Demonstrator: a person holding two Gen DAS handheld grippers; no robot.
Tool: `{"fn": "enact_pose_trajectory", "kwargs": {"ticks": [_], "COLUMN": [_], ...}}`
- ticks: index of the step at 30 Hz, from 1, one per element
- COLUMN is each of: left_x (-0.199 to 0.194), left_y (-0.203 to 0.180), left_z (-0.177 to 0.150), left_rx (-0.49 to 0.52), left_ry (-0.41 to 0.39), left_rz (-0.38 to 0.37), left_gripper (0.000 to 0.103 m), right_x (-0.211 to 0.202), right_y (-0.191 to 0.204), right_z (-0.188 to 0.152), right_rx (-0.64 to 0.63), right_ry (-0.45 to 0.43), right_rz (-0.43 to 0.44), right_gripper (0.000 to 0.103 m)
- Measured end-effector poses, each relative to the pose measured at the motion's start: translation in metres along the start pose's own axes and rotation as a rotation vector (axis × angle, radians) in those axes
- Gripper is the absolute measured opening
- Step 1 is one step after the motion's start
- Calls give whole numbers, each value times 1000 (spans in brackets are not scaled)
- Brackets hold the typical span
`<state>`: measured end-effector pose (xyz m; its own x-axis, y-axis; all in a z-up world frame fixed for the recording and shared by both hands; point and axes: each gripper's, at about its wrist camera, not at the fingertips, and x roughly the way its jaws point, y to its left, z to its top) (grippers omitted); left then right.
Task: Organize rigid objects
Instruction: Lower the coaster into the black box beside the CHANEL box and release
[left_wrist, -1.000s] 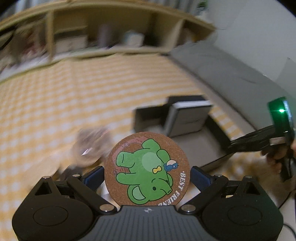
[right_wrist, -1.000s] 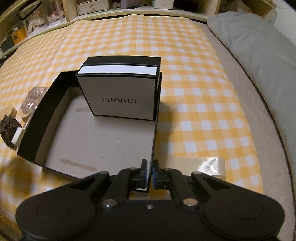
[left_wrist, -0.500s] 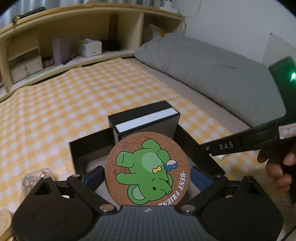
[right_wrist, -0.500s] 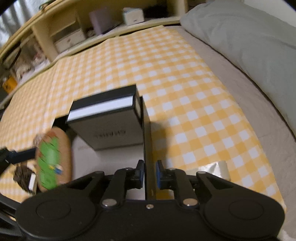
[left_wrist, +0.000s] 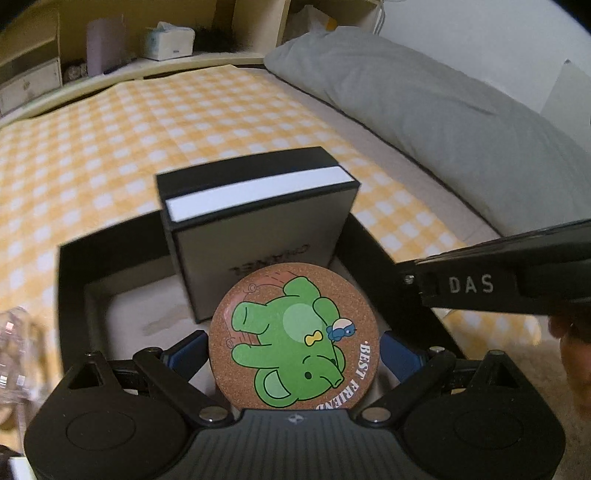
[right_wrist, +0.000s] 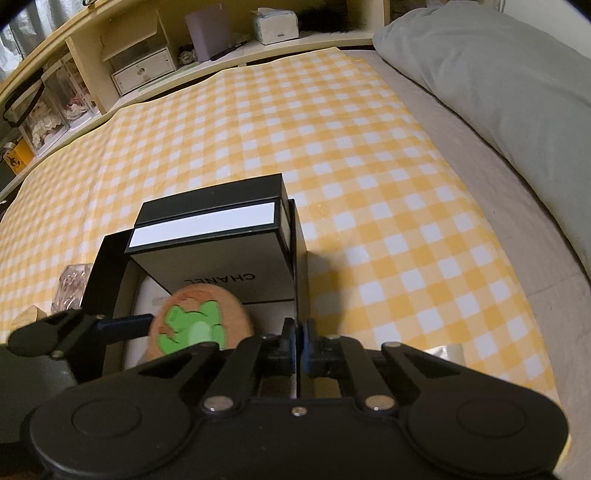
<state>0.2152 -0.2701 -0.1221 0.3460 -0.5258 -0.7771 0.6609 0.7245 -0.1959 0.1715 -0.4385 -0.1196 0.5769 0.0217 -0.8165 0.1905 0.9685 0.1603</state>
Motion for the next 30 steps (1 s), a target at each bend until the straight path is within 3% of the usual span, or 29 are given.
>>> {"fn": "enact_pose_trajectory", "kwargs": {"ticks": [3, 7, 12, 22, 28, 30], "left_x": [4, 0, 1, 2, -19, -27], "left_y": [3, 12, 21, 9, 5, 4], "left_z": [-4, -8, -11, -13, -14, -14], "left_rx": [-62, -98, -121, -124, -70, -67], "left_ry": [13, 24, 96, 99, 73, 61], "left_rz": [-31, -52, -74, -73, -50, -35], "left_gripper": [103, 102, 74, 72, 74, 80], "right_x": [1, 1, 0, 0, 0, 0], "right_y": [0, -1, 0, 1, 0, 0], "right_z": [0, 0, 0, -1, -1, -1], "right_rx": [1, 5, 4, -5, -2, -3], "right_ry": [0, -1, 0, 1, 2, 2], "right_rz": [1, 6, 5, -4, 0, -2], "right_gripper": [5, 5, 5, 5, 5, 5]}}
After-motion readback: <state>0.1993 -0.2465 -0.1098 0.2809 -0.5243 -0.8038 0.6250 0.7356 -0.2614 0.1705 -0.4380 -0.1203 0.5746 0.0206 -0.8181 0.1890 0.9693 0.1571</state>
